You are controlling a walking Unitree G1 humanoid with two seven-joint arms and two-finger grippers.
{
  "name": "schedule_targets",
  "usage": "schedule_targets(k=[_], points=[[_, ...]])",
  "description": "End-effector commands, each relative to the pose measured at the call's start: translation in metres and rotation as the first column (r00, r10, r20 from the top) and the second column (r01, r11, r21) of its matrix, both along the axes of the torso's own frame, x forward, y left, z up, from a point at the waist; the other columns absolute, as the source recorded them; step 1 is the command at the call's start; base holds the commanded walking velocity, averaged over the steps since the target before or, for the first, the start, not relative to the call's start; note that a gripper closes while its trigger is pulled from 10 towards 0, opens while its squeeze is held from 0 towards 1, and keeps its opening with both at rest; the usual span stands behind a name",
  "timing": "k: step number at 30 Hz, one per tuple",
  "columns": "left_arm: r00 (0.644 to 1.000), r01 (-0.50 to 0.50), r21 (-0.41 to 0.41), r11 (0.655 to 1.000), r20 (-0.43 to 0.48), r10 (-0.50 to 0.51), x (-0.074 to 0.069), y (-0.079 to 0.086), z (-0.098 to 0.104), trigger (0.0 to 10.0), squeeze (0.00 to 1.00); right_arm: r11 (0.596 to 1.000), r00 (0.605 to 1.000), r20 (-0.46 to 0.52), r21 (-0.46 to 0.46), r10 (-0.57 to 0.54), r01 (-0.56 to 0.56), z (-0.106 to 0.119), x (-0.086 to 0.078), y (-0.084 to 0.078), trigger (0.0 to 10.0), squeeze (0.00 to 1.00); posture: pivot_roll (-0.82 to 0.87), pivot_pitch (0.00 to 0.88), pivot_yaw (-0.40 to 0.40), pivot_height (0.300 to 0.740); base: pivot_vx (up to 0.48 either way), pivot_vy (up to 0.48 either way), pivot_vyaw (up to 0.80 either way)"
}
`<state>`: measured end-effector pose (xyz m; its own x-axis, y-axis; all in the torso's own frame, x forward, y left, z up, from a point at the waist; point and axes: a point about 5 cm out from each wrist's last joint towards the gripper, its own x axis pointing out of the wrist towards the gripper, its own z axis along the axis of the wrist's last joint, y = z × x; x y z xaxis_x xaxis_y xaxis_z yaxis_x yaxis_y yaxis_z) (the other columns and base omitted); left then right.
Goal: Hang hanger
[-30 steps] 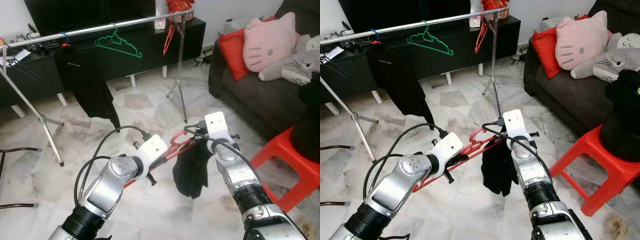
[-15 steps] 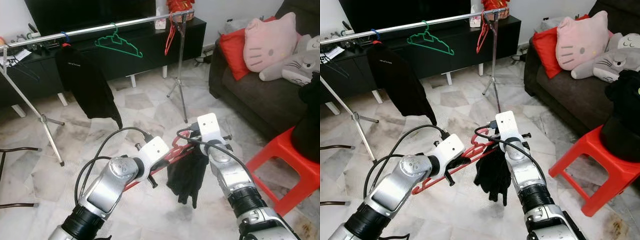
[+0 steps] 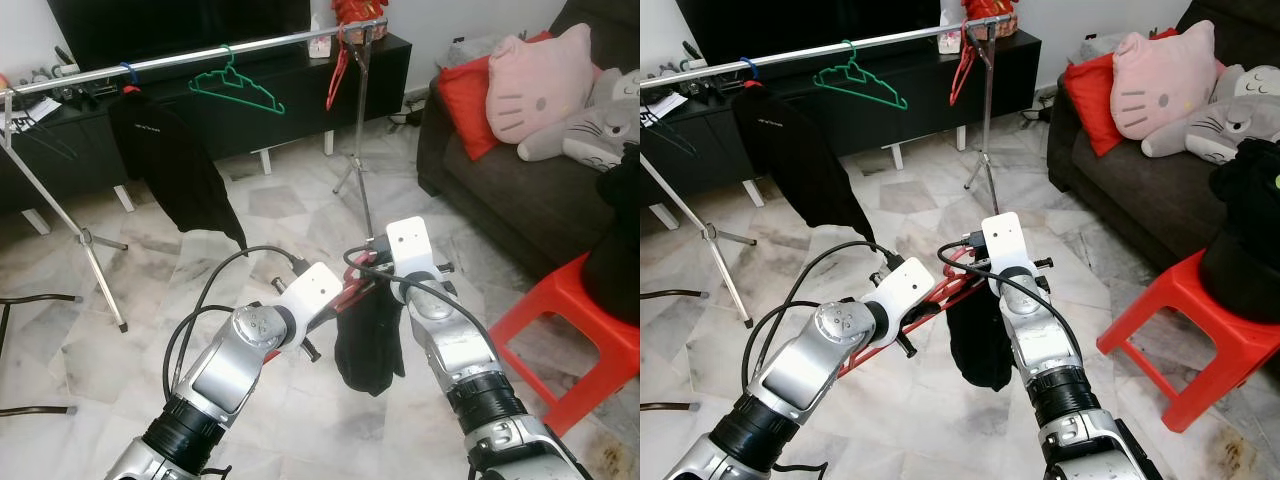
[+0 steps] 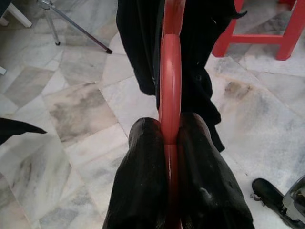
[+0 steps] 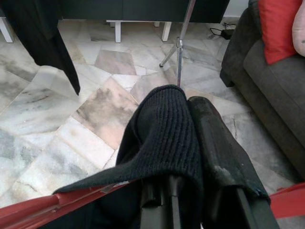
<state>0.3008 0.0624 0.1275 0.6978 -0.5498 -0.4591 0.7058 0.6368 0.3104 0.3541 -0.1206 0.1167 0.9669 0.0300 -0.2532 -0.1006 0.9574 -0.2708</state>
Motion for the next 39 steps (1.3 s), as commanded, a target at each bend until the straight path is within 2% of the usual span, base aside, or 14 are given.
schedule_targets(k=[1,4,5,6,8,10,13,17,21,23,30,32,37,39], points=[[0.999,-0.016,-0.003,1.0,0.04,0.016,0.003,-0.002,0.006,10.0,0.0,1.0,0.999,0.032,0.011,0.003,-0.003,0.008,0.0,0.003,10.0,0.0,-0.07,0.042,0.024,0.74,0.0,0.0,0.0],[0.993,-0.072,-0.08,0.994,0.085,0.079,0.009,-0.005,0.014,10.0,0.0,1.0,0.999,0.025,0.015,-0.027,0.027,0.008,-0.001,0.003,10.0,0.0,-0.07,0.042,0.024,0.74,0.0,0.0,0.0],[0.993,-0.072,-0.08,0.994,0.085,0.079,0.009,-0.005,0.014,10.0,0.0,1.0,0.999,0.025,0.015,-0.027,0.027,0.008,-0.001,0.003,10.0,0.0,-0.07,0.042,0.024,0.74,0.0,0.0,0.0],[0.985,-0.124,-0.12,0.985,0.107,0.137,0.013,-0.004,0.019,10.0,0.0,0.995,0.996,0.014,0.058,-0.083,0.082,0.006,-0.002,-0.001,10.0,0.0,-0.07,0.042,0.024,0.74,0.0,0.0,0.0],[0.975,-0.161,-0.158,0.974,0.124,0.182,0.016,-0.003,0.024,10.0,0.0,0.988,0.992,-0.002,0.09,-0.125,0.125,0.004,-0.003,-0.005,10.0,0.0,-0.07,0.042,0.024,0.74,0.0,0.0,0.0],[0.97,-0.185,-0.198,0.963,0.123,0.211,0.018,-0.003,0.027,10.0,0.0,0.985,0.991,-0.011,0.104,-0.134,0.135,0.002,-0.003,-0.005,10.0,0.0,-0.07,0.042,0.024,0.74,0.0,0.0,0.0],[0.971,-0.185,-0.211,0.96,0.112,0.212,0.018,-0.004,0.026,10.0,0.0,0.983,0.991,-0.008,0.129,-0.134,0.134,0.003,-0.004,-0.004,10.0,0.0,-0.07,0.042,0.024,0.74,0.0,0.0,0.0],[0.976,-0.179,-0.236,0.955,0.082,0.203,0.016,-0.008,0.022,10.0,0.0,0.98,0.997,0.042,0.191,-0.068,0.059,0.013,-0.003,0.009,10.0,0.0,-0.08,0.039,0.024,0.74,0.0,0.0,0.0],[0.988,-0.135,-0.286,0.949,0.036,0.151,0.011,-0.017,0.021,10.0,0.0,0.979,0.996,0.087,0.199,0.021,-0.038,0.021,-0.004,0.024,10.0,0.0,-0.08,0.04,0.023,0.74,0.0,0.0,0.0],[0.995,-0.087,-0.292,0.953,0.019,0.097,0.006,-0.022,0.019,10.0,0.0,0.977,0.992,0.102,0.19,0.076,-0.094,0.023,-0.005,0.031,10.0,0.0,-0.08,0.039,0.022,0.74,0.0,0.0,0.0],[0.995,-0.096,-0.314,0.945,0.007,0.103,0.006,-0.025,0.019,10.0,0.0,0.974,0.99,0.093,0.191,0.104,-0.12,0.023,-0.007,0.035,10.0,0.0,-0.08,0.039,0.022,0.74,0.0,0.0,0.0],[0.995,-0.101,-0.342,0.934,-0.013,0.103,0.007,-0.026,0.02,10.0,0.0,0.968,0.982,0.086,0.172,0.168,-0.181,0.021,-0.009,0.038,10.0,0.0,-0.08,0.041,0.022,0.74,0.0,0.0,0.0],[0.997,-0.082,-0.362,0.929,-0.034,0.075,0.005,-0.027,0.021,10.0,0.0,0.976,0.976,0.087,0.076,0.198,-0.204,0.019,-0.009,0.029,10.0,0.0,-0.08,0.04,0.022,0.74,0.0,0.0,0.0],[0.998,-0.063,-0.347,0.936,-0.041,0.052,0.002,-0.025,0.019,10.0,0.0,0.982,0.978,0.085,0.012,0.189,-0.191,0.02,-0.006,0.014,10.0,0.0,-0.08,0.04,0.023,0.74,0.0,0.0,0.0]])
